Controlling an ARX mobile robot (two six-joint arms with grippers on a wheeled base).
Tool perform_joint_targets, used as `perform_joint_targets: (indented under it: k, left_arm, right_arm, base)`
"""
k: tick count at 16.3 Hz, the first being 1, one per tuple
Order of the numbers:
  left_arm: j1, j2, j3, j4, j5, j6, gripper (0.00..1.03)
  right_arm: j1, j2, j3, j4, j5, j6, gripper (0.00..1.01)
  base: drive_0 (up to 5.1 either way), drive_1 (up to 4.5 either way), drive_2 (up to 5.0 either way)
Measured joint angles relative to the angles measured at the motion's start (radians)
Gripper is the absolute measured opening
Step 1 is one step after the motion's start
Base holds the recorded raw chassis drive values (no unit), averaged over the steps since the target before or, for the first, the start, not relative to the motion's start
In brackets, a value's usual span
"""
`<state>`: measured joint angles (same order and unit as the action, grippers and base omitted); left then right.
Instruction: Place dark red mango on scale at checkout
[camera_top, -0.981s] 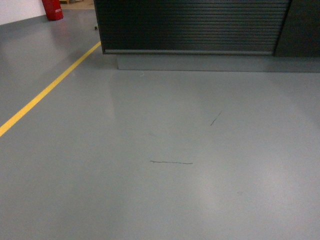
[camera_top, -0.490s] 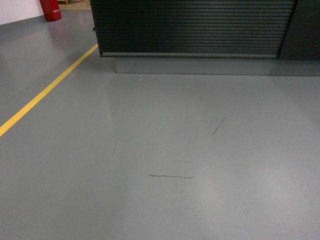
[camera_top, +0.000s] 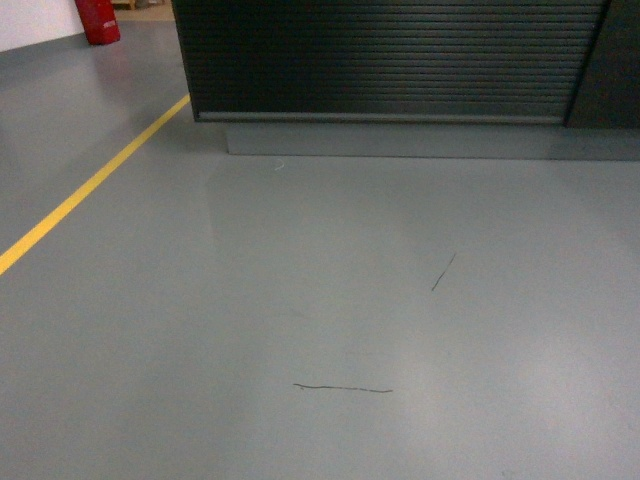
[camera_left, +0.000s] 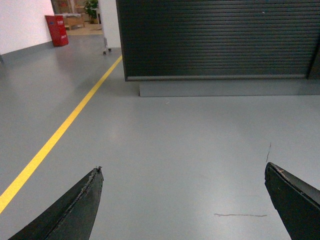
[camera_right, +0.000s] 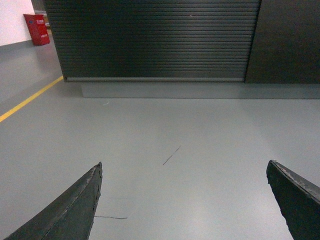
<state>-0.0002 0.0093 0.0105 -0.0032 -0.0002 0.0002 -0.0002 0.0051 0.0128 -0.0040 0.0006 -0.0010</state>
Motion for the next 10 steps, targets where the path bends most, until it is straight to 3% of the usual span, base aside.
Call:
perform_joint_targets:
  k: [10]
  left_arm:
    - [0.0,0.0,0.0,0.0,0.0,0.0,0.98]
  right_arm:
    - [0.0,0.0,0.0,-0.001,0.0,0.0,0.98]
  base:
    - [-0.1,2.82,-3.0]
